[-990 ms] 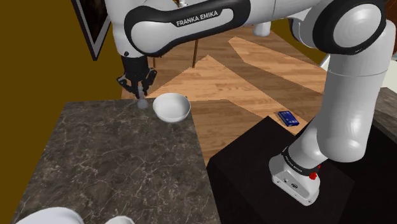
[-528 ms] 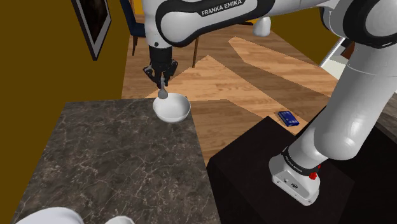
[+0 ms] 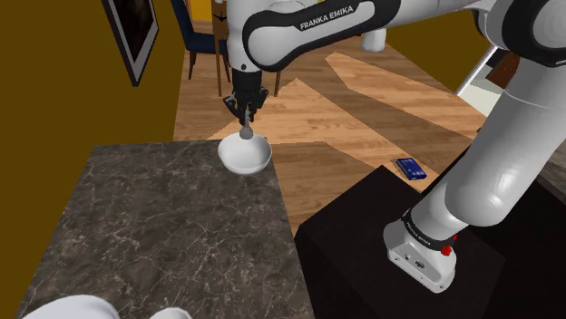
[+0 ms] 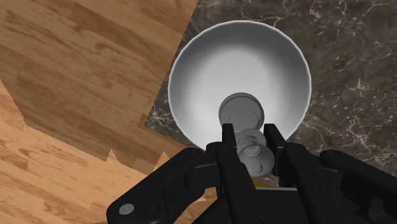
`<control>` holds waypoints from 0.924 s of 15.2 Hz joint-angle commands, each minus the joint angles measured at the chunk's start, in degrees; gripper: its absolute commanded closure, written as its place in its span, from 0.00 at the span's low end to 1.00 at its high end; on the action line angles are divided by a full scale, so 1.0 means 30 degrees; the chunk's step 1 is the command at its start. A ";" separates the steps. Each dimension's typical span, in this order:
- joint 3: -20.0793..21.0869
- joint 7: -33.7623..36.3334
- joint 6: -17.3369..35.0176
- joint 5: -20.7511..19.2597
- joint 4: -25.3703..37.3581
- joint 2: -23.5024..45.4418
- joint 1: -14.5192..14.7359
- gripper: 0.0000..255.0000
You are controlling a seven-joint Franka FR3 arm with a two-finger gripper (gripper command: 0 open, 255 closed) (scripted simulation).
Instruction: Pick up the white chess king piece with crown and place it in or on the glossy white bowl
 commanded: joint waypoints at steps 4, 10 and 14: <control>-0.0079 0.0196 0.1101 -0.0289 -0.0632 0.0512 0.0054 1.00; -0.0217 0.0501 0.2428 -0.0728 -0.1272 0.1272 0.0159 1.00; -0.0257 0.0576 0.2721 -0.0837 -0.1395 0.1460 0.0189 1.00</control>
